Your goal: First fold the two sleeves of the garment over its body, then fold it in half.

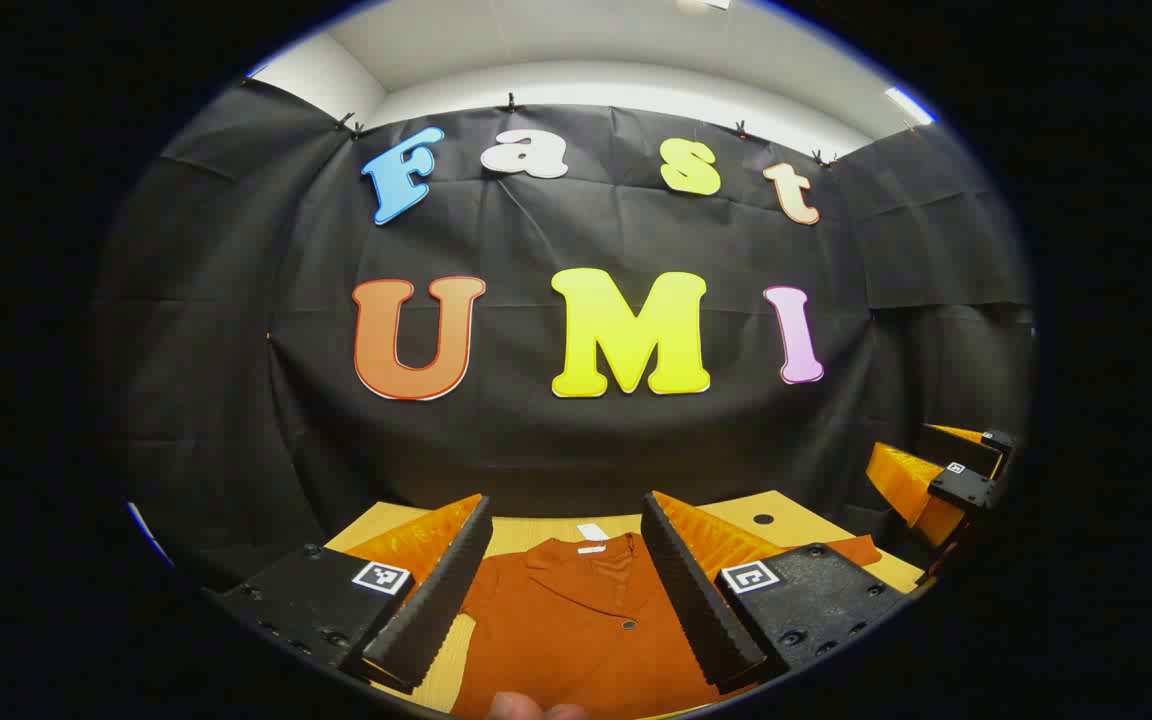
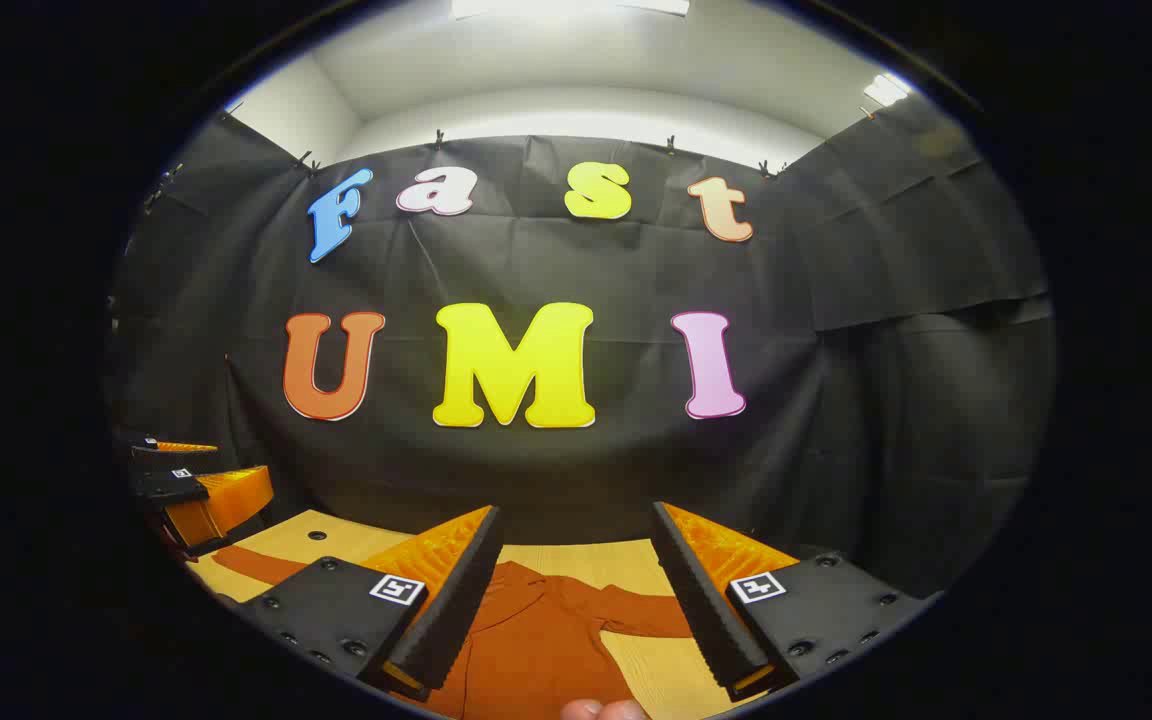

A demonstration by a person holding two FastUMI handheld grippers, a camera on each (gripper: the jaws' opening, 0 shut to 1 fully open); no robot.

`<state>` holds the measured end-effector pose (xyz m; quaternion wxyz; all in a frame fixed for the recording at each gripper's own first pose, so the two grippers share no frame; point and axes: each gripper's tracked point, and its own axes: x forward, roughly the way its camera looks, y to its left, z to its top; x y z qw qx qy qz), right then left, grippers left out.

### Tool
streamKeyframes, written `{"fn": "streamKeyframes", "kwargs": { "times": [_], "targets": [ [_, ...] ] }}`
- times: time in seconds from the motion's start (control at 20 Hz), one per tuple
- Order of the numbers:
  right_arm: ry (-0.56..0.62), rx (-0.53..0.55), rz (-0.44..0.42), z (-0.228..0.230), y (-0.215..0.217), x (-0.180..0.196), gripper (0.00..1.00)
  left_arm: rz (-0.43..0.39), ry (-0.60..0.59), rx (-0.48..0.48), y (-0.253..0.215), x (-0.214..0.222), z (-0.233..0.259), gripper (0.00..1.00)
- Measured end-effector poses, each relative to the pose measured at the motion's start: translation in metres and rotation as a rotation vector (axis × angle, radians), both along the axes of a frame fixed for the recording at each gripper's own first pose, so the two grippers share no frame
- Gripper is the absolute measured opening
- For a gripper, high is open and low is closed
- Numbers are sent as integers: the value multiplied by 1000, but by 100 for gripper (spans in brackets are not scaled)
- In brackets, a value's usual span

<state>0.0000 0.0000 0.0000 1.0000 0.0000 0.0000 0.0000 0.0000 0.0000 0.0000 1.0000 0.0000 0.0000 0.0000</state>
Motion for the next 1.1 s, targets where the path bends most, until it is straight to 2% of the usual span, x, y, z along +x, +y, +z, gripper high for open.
{"fn": "streamKeyframes", "kwargs": {
  "times": [1.1],
  "targets": [
    [20,8,18,-5,-5,11,94,8,-16,16,-1,6,5,97]
  ]
}}
